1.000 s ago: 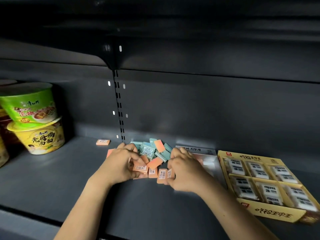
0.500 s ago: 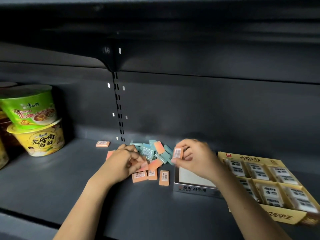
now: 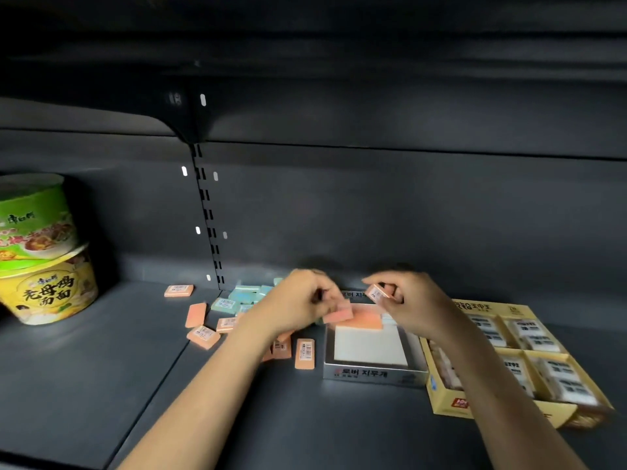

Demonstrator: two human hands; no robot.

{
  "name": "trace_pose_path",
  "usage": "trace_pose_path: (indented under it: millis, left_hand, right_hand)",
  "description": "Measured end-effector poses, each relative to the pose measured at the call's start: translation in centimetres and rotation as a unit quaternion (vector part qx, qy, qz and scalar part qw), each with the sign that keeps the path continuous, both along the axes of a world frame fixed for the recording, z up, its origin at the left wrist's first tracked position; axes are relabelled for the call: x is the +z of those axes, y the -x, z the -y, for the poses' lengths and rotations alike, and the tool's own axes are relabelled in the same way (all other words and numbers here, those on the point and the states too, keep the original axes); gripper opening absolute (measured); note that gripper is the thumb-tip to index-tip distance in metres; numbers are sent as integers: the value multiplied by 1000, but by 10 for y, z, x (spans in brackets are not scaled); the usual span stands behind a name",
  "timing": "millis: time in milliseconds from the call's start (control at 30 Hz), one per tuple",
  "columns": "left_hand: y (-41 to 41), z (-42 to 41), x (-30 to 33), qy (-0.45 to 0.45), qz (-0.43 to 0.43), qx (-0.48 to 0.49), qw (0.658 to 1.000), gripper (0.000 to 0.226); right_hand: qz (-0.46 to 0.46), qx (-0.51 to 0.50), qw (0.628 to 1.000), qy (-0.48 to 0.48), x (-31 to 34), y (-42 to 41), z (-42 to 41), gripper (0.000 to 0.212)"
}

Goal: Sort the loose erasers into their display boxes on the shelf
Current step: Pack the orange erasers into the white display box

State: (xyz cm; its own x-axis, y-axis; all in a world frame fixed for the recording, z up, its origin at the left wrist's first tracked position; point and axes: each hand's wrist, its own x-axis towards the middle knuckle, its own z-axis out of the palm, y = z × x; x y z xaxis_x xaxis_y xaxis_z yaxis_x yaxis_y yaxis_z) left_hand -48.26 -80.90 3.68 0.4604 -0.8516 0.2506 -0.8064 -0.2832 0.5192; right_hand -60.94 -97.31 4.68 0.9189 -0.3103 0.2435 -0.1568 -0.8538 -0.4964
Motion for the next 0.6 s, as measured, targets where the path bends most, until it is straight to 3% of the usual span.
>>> trace_pose_path:
  millis: [233, 600]
  left_hand:
    - [-1, 28, -29, -107, 46, -28, 993, 10]
    - [-3, 27, -34, -78, 83, 11, 993, 12]
  right_hand:
    - [-81, -74, 991, 79, -10, 2, 9, 25]
    - [-121, -48, 984, 122, -14, -2, 9, 26]
